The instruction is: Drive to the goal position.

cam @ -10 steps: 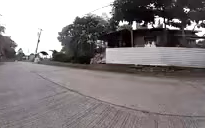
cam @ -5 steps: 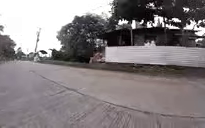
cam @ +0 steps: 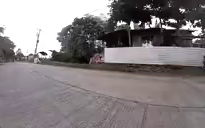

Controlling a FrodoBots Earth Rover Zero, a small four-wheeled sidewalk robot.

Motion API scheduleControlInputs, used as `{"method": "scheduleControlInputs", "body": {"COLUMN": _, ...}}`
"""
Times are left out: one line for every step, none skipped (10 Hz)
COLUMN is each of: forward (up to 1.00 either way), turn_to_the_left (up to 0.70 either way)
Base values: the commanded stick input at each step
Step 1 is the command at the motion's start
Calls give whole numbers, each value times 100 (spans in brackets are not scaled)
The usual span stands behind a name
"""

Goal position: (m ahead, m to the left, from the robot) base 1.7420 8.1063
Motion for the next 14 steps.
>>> {"method": "scheduleControlInputs", "body": {"forward": 0, "turn_to_the_left": 0}}
{"method": "scheduleControlInputs", "body": {"forward": 0, "turn_to_the_left": 0}}
{"method": "scheduleControlInputs", "body": {"forward": 0, "turn_to_the_left": 0}}
{"method": "scheduleControlInputs", "body": {"forward": -17, "turn_to_the_left": 0}}
{"method": "scheduleControlInputs", "body": {"forward": -70, "turn_to_the_left": 0}}
{"method": "scheduleControlInputs", "body": {"forward": -70, "turn_to_the_left": 0}}
{"method": "scheduleControlInputs", "body": {"forward": -70, "turn_to_the_left": 0}}
{"method": "scheduleControlInputs", "body": {"forward": -70, "turn_to_the_left": 0}}
{"method": "scheduleControlInputs", "body": {"forward": -70, "turn_to_the_left": 0}}
{"method": "scheduleControlInputs", "body": {"forward": -70, "turn_to_the_left": 0}}
{"method": "scheduleControlInputs", "body": {"forward": -70, "turn_to_the_left": 0}}
{"method": "scheduleControlInputs", "body": {"forward": -70, "turn_to_the_left": 0}}
{"method": "scheduleControlInputs", "body": {"forward": -70, "turn_to_the_left": 0}}
{"method": "scheduleControlInputs", "body": {"forward": -70, "turn_to_the_left": 0}}
